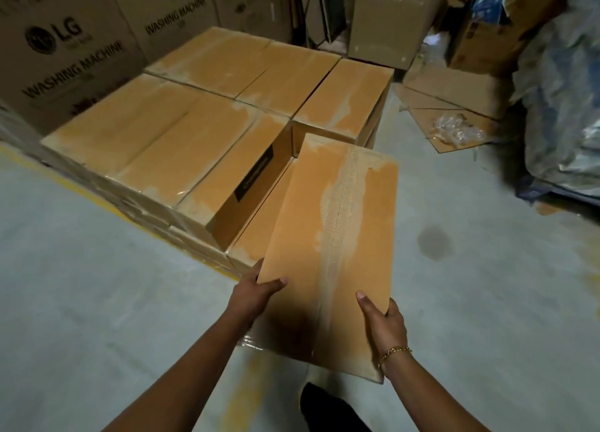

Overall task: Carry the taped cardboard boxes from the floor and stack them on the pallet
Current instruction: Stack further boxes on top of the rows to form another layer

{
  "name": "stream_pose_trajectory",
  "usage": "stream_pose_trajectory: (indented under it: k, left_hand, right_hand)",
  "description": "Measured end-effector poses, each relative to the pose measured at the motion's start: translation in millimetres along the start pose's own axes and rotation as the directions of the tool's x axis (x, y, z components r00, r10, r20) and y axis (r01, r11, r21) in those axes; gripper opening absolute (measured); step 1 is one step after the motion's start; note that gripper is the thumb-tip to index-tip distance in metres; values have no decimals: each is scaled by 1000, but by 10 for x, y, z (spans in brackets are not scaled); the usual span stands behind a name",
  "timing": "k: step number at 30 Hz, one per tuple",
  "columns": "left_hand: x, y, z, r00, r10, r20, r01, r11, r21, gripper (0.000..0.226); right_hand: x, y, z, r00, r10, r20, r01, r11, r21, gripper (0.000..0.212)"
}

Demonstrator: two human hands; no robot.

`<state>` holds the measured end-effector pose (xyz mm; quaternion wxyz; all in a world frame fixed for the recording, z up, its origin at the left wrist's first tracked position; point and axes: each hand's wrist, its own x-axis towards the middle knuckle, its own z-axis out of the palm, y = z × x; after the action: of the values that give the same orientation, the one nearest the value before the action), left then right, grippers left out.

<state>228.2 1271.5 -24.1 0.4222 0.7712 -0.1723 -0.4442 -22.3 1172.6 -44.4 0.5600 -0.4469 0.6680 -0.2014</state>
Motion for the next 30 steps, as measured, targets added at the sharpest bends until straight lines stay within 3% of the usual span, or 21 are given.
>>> stream_pose_trajectory:
  k: [4, 10, 14, 22, 26, 30]
  left_hand:
    - [448, 109, -281, 1000, -21, -1, 21, 999, 28, 48]
    - [1039, 305, -695, 994, -103, 27, 100, 991, 89, 56]
    - [1442, 360, -964, 984, -162, 75, 151, 979, 135, 76]
    - [2183, 377, -1378, 981, -105, 165, 52, 953, 297, 34]
    - [2344, 309, -1547, 979, -92, 179, 2, 894, 448, 28]
    - [2348, 203, -1736, 960, 3, 281, -183, 764, 619, 41]
  right_hand:
    - [305, -129, 485, 999, 35, 25, -34, 999, -32, 61]
    - [639, -426, 1099, 994, 107, 38, -105, 993, -61, 64]
    - [773, -533, 1461, 990, 144, 12, -142, 987, -77, 62]
    - [840, -628, 2192, 977, 193, -89, -198, 979, -51, 61]
    - [869, -676, 2451, 974, 197, -109, -206, 975, -79, 58]
    - [876, -597, 2554, 973, 215, -85, -226, 962, -152, 52]
